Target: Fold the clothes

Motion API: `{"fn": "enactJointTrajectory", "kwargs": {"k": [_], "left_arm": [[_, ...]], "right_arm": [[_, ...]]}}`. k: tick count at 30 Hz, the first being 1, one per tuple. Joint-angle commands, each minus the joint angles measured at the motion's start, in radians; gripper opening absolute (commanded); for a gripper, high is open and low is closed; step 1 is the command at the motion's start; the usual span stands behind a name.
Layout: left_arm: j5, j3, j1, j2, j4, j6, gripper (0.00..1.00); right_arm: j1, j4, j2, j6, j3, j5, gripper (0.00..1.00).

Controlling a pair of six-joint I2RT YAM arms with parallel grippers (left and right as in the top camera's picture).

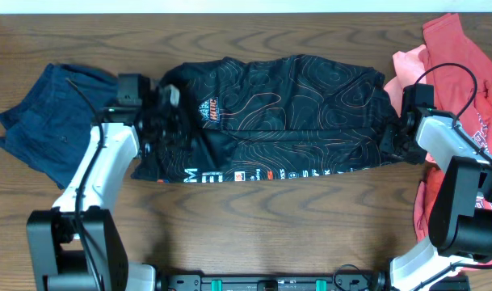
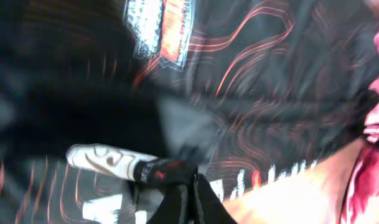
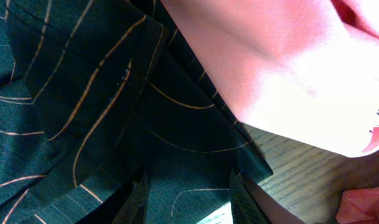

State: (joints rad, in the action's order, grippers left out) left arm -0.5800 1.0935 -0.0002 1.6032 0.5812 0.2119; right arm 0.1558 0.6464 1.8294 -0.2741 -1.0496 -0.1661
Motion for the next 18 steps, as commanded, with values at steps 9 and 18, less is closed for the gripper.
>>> {"fn": "enactJointTrajectory", "kwargs": {"k": [9,18], "left_arm": [[0.122,0.007,0.017,-0.003,-0.095,0.082,0.11],[0.442,0.006,0.018,-0.003,0.159,0.082,0.29]], "right_arm": [[0.002,0.011,0.017,0.002,0.036,-0.014,0.41],[0.002,0.008,0.017,0.002,0.036,-0.018,0.42]]}}
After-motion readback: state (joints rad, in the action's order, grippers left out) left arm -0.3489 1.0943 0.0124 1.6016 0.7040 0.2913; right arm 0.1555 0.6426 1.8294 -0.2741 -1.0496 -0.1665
